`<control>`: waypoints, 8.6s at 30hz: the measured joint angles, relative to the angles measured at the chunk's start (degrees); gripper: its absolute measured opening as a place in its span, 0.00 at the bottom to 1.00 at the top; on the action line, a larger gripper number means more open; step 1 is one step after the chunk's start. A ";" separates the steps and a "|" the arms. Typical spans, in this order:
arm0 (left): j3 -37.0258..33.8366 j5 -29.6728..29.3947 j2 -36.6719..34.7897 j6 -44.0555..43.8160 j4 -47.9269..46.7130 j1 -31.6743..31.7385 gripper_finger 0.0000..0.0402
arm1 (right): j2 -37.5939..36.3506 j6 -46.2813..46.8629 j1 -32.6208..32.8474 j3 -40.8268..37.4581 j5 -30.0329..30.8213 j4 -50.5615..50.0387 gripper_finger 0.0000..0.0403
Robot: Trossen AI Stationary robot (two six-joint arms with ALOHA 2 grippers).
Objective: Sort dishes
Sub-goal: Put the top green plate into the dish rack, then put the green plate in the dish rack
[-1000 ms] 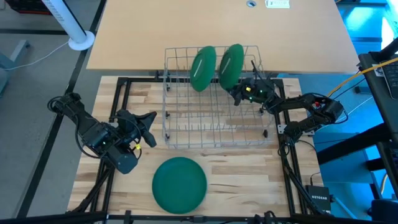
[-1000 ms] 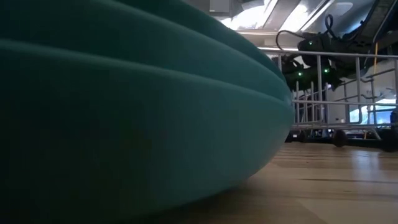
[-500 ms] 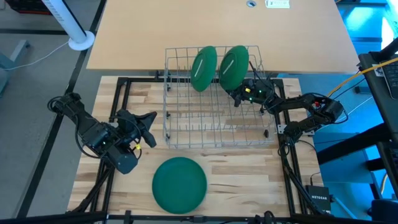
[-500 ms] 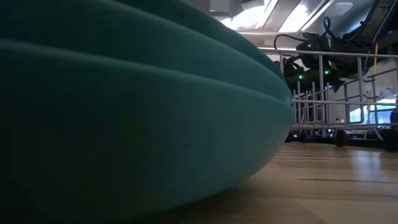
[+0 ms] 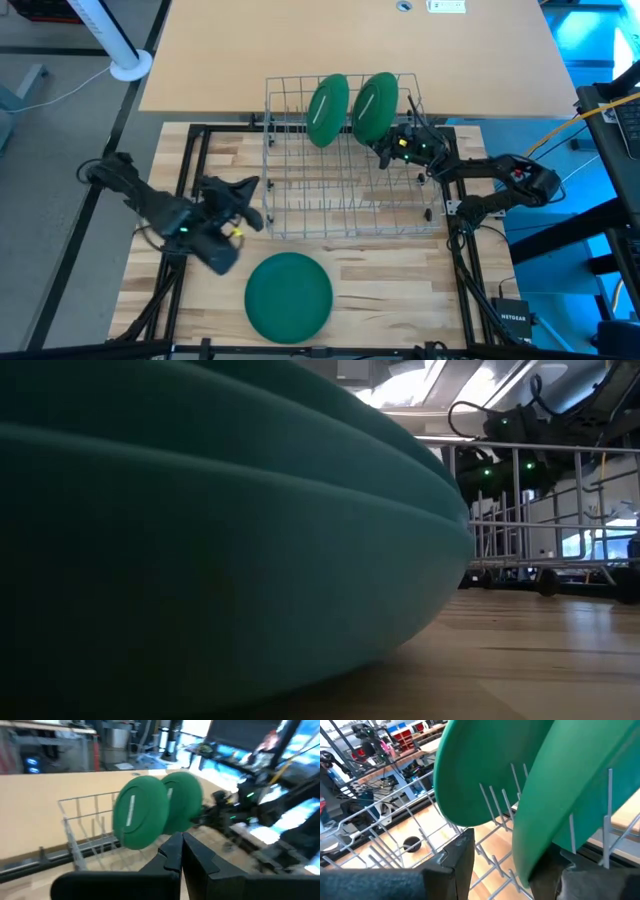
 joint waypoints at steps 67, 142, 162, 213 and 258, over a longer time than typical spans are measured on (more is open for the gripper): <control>-0.02 48.33 10.02 7.86 22.26 0.12 0.00 | -52.57 -18.30 0.09 0.00 -36.31 -54.15 0.38; -0.02 76.86 28.74 -37.91 0.04 -8.86 0.37 | -53.07 -23.84 0.05 0.00 -37.55 -58.69 0.38; -0.04 76.89 30.30 -37.47 1.55 -8.93 0.22 | -53.06 -23.84 0.05 0.00 -37.55 -58.72 0.38; -3.67 89.71 27.56 -36.15 7.17 -6.41 0.01 | -53.05 -23.94 0.05 0.01 -36.89 -58.52 0.38; 34.14 83.80 27.59 -19.71 -13.95 5.07 0.00 | -53.16 -14.18 0.05 1.10 -41.13 -39.67 0.38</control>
